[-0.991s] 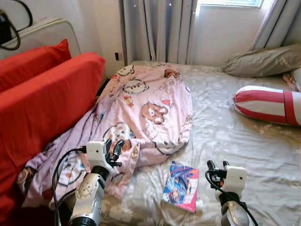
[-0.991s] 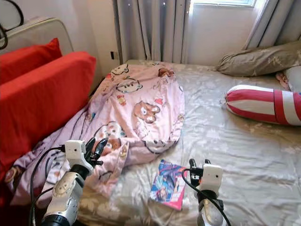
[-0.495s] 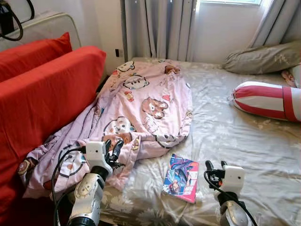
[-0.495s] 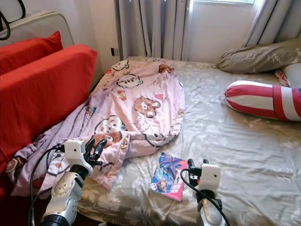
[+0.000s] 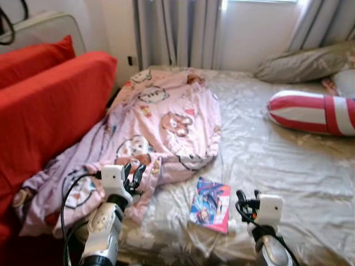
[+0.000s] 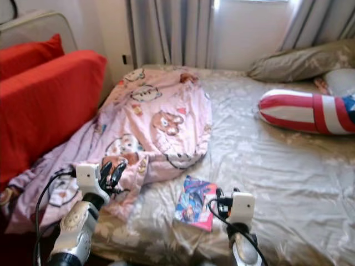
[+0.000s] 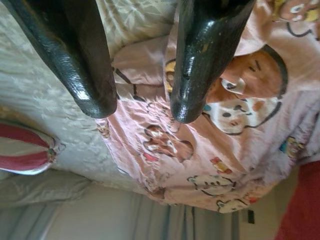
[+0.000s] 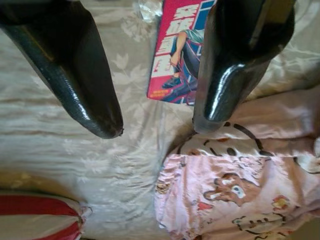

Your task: Clean up the room

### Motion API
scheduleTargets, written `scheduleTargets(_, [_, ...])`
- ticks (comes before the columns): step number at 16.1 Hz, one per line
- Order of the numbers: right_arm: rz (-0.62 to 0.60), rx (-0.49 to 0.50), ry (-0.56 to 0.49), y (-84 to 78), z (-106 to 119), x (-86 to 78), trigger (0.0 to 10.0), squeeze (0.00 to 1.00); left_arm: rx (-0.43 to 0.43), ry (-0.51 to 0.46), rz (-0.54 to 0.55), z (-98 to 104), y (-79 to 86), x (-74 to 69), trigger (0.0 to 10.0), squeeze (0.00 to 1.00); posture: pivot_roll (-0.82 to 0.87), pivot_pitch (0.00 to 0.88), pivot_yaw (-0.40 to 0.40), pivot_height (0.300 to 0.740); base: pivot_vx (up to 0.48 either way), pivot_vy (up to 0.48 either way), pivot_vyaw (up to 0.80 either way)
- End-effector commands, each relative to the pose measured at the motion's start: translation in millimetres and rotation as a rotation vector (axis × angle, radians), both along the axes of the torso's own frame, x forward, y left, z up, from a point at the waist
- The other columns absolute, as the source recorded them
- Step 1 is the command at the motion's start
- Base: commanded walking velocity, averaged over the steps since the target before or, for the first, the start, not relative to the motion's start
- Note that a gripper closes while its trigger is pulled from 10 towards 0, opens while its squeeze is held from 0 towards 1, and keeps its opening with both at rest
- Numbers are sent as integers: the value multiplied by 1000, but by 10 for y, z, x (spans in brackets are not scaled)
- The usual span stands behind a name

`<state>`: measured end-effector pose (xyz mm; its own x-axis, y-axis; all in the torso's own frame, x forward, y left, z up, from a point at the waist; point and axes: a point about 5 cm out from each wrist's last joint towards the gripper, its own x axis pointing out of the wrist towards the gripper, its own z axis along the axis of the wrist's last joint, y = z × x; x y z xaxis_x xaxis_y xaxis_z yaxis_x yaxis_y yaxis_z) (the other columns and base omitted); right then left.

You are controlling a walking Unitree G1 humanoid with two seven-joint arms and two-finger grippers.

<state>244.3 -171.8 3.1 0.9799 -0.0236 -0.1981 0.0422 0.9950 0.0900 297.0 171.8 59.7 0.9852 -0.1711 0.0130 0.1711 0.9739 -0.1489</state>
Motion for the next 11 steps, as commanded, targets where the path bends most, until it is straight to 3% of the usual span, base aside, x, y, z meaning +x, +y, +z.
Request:
scheduleTargets(1, [-1, 3, 5, 2, -8, 8, 10000, 0, 2, 14, -18, -15, -21, -9, 10000, 0, -39, 0, -11, 642, 0, 0, 0])
scheduleTargets(11, [33, 36, 16, 49, -31, 16, 10000, 0, 30, 30, -50, -14, -81, 0, 10000, 0, -35, 0, -11, 642, 0, 0, 0])
